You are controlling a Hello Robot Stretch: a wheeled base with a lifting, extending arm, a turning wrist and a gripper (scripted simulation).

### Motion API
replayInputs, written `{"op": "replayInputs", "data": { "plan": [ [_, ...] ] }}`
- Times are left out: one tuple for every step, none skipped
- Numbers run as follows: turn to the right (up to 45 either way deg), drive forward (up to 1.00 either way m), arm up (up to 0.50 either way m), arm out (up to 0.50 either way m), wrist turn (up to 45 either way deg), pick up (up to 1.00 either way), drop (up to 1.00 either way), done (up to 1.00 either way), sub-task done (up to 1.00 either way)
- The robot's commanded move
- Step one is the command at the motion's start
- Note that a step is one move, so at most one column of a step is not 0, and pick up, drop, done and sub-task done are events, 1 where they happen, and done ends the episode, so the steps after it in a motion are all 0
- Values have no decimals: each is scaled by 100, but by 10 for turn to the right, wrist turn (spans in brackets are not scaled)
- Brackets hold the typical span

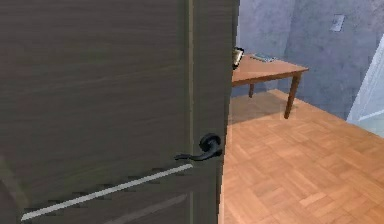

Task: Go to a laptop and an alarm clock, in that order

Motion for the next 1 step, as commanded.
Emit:
{"op": "replayInputs", "data": {
  "plan": [
    [0,20,0,0,0,0,0,0,0]
  ]
}}
